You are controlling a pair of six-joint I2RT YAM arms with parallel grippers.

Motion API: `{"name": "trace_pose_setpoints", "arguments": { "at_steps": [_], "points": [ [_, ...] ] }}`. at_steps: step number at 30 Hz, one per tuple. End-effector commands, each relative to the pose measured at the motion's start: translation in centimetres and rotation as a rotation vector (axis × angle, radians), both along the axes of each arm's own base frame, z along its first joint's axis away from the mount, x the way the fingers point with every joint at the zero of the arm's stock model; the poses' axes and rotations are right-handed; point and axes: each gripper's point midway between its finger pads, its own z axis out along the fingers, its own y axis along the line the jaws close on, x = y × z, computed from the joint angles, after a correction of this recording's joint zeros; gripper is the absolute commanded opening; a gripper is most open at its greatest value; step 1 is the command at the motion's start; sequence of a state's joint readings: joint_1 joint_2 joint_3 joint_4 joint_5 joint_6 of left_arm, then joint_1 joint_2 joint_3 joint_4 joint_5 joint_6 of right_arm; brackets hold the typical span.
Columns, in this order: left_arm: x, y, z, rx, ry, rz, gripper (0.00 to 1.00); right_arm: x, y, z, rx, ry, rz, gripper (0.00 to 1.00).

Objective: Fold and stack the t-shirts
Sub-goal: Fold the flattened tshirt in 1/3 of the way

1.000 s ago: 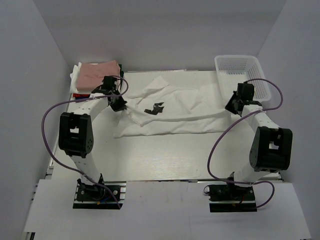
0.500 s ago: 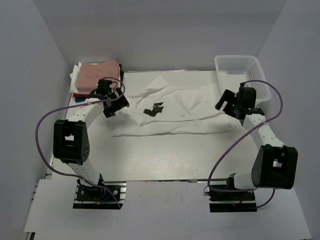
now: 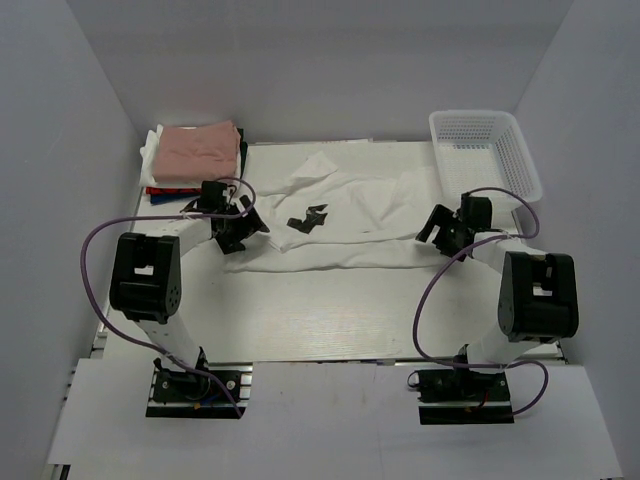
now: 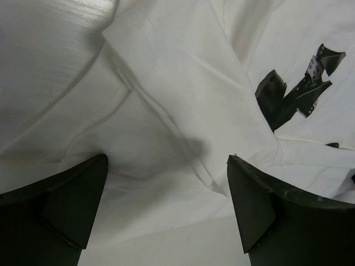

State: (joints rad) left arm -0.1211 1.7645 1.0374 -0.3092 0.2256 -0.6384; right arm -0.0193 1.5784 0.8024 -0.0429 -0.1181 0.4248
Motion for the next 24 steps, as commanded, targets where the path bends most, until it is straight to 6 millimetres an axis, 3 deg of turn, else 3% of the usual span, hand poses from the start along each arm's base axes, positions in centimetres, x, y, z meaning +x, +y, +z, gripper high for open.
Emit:
{"name": "trace_pose_setpoints", "arguments": {
  "at_steps": [1,2,3,6,8,9,10,11,12,14,18,24],
  "points": [
    [-4.2,1.0,-3.9,0.043,0.143,0.026,0.99,-1.1,-1.1,-2.0,-0.025,0.063,-0.054,0.90],
    [-4.8,1.4,-4.1,0.063,0.156,0.036,0.99,-1.6,-1.1,-2.4,-0.030,0.083,-0.064,0.90],
    [-6.1,1.9,-4.4,0.084,0.178,0.045,0.99,-3.6,-1.0,-3.7,-0.022,0.134,-0.072,0.90],
    [-9.5,3.9,-5.2,0.173,0.274,0.123,0.99,-6.6,-1.7,-3.8,-0.024,0.162,-0.161,0.90],
    [-11.9,4.6,-4.8,0.194,0.298,0.139,0.99,-10.6,-1.5,-5.6,-0.020,0.257,-0.176,0.90],
    [-12.6,4.6,-4.6,0.191,0.302,0.147,0.99,-10.8,-1.4,-4.3,-0.010,0.218,-0.189,0.90],
    [-13.5,4.7,-4.4,0.192,0.308,0.147,0.99,-13.0,-1.4,-5.4,-0.010,0.261,-0.194,0.90],
    [-14.9,4.8,-4.6,0.187,0.335,0.167,0.99,-13.8,-1.3,-5.4,-0.007,0.276,-0.199,0.90],
    [-15.1,4.8,-3.5,0.176,0.302,0.178,0.99,-14.1,-1.2,-4.2,0.000,0.235,-0.203,0.90],
    [-17.1,5.3,-3.1,0.186,0.330,0.198,0.99,-16.1,-1.1,-4.1,-0.002,0.258,-0.198,0.90],
    [-17.9,4.2,-1.0,0.137,0.252,0.174,0.99,-15.6,-0.2,-0.8,-0.003,0.126,-0.060,0.90],
    [-14.7,0.5,5.0,0.023,0.011,-0.072,0.99,-12.2,0.8,4.8,-0.018,-0.107,0.074,0.90]
  ]
}}
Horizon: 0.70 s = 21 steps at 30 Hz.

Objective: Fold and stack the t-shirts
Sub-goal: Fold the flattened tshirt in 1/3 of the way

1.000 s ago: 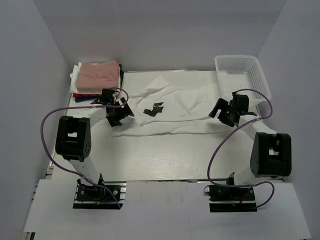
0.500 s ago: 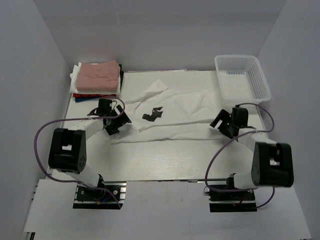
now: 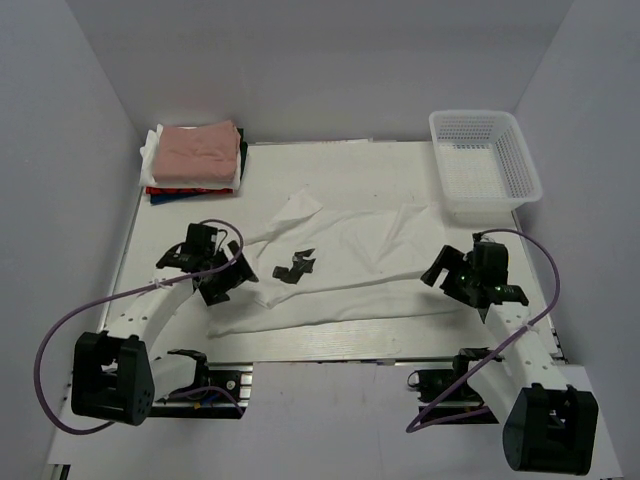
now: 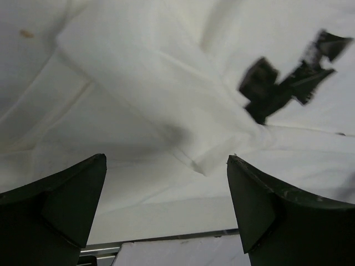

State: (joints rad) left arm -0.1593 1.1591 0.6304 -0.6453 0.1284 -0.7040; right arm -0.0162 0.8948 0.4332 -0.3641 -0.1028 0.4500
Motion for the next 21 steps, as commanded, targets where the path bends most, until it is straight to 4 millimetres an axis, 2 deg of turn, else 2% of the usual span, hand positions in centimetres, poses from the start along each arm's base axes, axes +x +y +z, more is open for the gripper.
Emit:
{"name": "trace_pose_setpoints", "arguments": {
  "at_steps": [1,3,5,7,10,11,15,17,21],
  "points": [
    [2.5,-2.8,5.2,-0.067,-0.171,-0.187,0.99,1.8,1.0,3.7,-0.016,-0.139,0.125,0.90],
    [2.4,-3.9,5.7,-0.084,-0.172,-0.267,0.99,2.4,1.2,4.3,-0.012,-0.181,0.146,0.90],
    [1.8,-5.1,5.0,-0.088,-0.143,-0.326,0.99,2.3,1.9,4.0,0.022,-0.185,0.175,0.90],
    [0.8,-6.3,3.3,-0.080,-0.077,-0.387,0.99,2.5,2.4,3.7,0.042,-0.191,0.191,0.90],
    [-0.4,-8.0,2.0,-0.076,-0.029,-0.472,0.99,2.6,2.4,3.5,0.045,-0.178,0.190,0.90],
    [-0.5,-7.9,1.3,-0.046,-0.012,-0.475,0.99,2.9,2.2,3.4,0.034,-0.181,0.190,0.90],
    [-0.3,-7.7,1.0,0.066,0.007,-0.516,0.92,2.5,2.2,2.9,0.041,-0.148,0.186,0.90],
    [-0.1,-7.2,0.5,0.127,0.024,-0.512,0.85,2.5,2.2,2.9,0.037,-0.151,0.183,0.90],
    [0.2,-8.0,-0.1,0.169,0.050,-0.545,0.71,2.5,1.8,2.8,0.023,-0.142,0.167,0.90]
  ]
}}
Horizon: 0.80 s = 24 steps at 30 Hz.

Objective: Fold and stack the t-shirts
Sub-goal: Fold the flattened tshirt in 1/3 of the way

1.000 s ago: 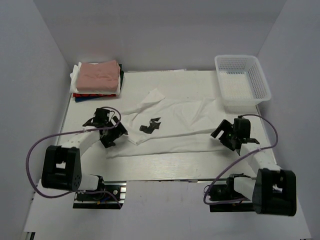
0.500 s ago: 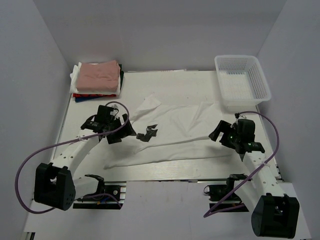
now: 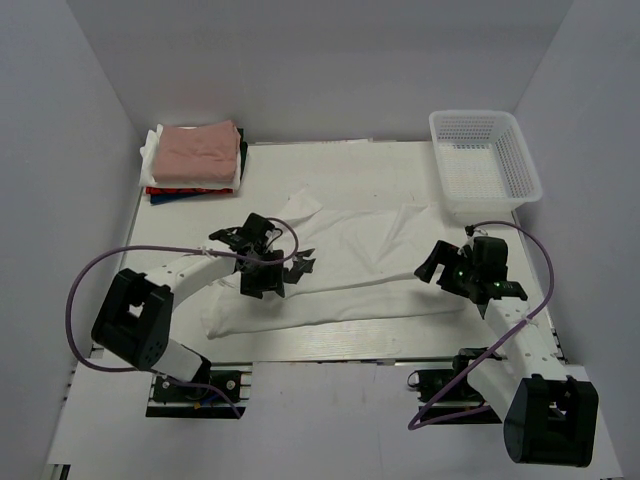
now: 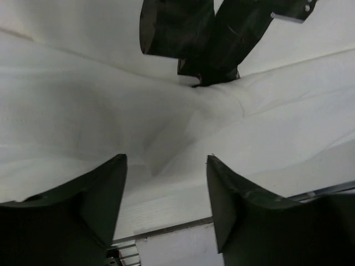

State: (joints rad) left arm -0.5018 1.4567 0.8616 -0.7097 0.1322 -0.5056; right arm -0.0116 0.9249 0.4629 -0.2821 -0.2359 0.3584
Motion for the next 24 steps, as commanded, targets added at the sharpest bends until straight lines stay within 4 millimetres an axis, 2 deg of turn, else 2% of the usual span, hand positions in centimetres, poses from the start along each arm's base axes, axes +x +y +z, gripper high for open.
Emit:
{"name": "trace_pose_setpoints", "arguments": {
  "at_steps": [1,5,9,10,13,16,17,18,19,20,21,24],
  "points": [
    [1.3,0.1,0.3,0.070,-0.047,-0.028,0.67,0.7,-0.3,0.9,-0.020,-0.041,0.002,0.90],
    [0.9,0.1,0.4,0.113,-0.043,-0.038,0.48,0.7,-0.5,0.7,-0.024,-0.041,-0.011,0.90],
    [0.2,-0.2,0.3,0.146,-0.025,-0.093,0.48,0.7,-0.4,0.7,-0.019,-0.035,-0.013,0.90],
    [0.0,0.4,-0.3,0.182,-0.006,-0.089,0.48,0.7,-0.5,0.6,-0.021,-0.034,-0.015,0.90],
    [-0.5,0.3,-0.9,0.220,0.030,-0.112,0.48,0.7,-0.5,0.3,-0.023,-0.029,-0.015,0.90],
    [-0.1,0.1,-1.0,0.240,0.024,-0.128,0.41,0.7,-0.5,0.2,-0.024,-0.029,-0.015,0.90],
    [-0.2,0.2,-1.4,0.249,0.036,-0.129,0.36,0.6,-0.5,0.1,-0.023,-0.026,-0.015,0.90],
    [0.2,0.1,-1.2,0.264,0.012,-0.131,0.17,0.7,-0.5,0.1,-0.024,-0.030,-0.012,0.90],
    [0.7,0.0,-1.1,0.273,0.003,-0.115,0.05,0.6,-0.4,0.0,-0.021,-0.024,-0.009,0.90],
    [1.1,0.2,-0.7,0.288,-0.006,-0.111,0.00,0.6,-0.5,0.0,-0.022,-0.025,-0.012,0.90],
    [1.7,0.7,-0.6,0.331,-0.026,-0.084,0.00,0.5,-0.5,0.0,-0.022,-0.023,-0.014,0.90],
    [3.8,0.2,1.0,0.333,-0.099,-0.064,0.00,0.5,-0.5,-0.1,-0.022,-0.021,-0.012,0.90]
  ]
}}
